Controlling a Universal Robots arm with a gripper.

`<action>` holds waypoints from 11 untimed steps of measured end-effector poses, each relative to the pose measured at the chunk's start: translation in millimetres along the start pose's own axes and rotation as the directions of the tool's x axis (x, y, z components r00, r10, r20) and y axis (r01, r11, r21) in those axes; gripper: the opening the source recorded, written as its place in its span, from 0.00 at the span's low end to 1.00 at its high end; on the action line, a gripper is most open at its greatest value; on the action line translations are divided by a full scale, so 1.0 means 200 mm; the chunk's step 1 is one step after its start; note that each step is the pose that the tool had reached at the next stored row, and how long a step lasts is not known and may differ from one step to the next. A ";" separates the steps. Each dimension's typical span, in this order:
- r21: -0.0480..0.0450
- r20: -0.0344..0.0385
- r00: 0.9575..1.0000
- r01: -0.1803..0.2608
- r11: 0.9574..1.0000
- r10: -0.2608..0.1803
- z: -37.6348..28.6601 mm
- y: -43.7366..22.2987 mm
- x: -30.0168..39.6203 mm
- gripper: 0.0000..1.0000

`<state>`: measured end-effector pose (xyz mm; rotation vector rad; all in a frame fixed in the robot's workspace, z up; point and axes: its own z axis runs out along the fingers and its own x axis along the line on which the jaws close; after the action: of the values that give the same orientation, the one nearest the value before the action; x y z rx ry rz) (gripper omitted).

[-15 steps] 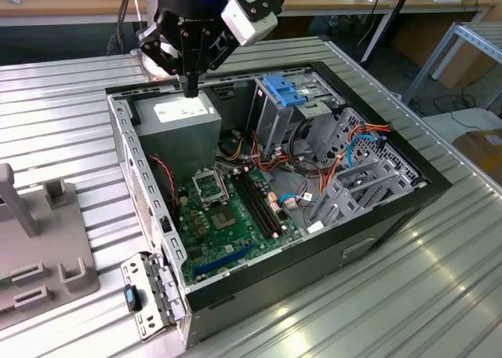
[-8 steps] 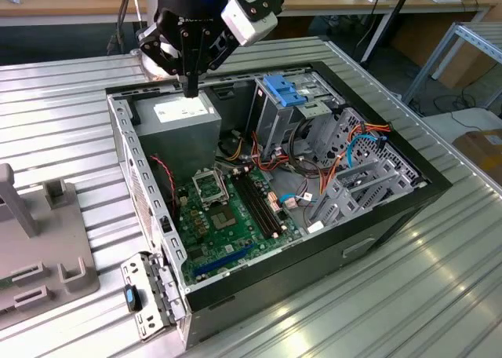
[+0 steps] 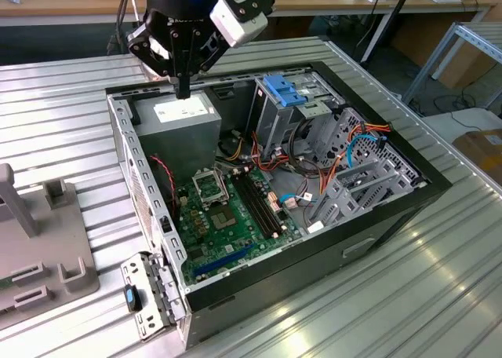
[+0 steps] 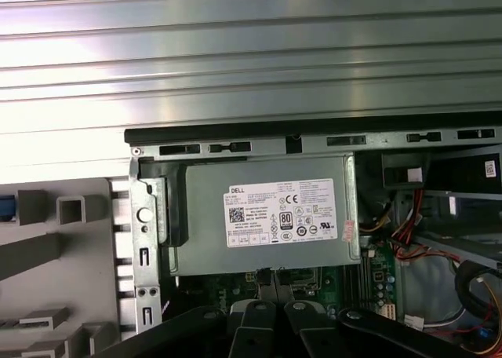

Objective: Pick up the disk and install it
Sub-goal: 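Reach for the disk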

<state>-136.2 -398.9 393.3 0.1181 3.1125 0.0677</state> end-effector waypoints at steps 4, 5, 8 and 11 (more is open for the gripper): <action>0.000 0.000 1.000 0.000 1.000 0.000 -0.001 -0.002 0.031 0.11; 0.000 0.000 1.000 0.000 1.000 0.000 -0.001 -0.003 0.039 0.11; 0.000 0.000 1.000 0.000 1.000 0.000 -0.002 -0.005 0.063 0.11; 0.000 0.000 1.000 0.000 1.000 0.000 -0.002 -0.006 0.086 0.11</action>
<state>-153.4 -398.9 393.3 0.1181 3.1124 0.0677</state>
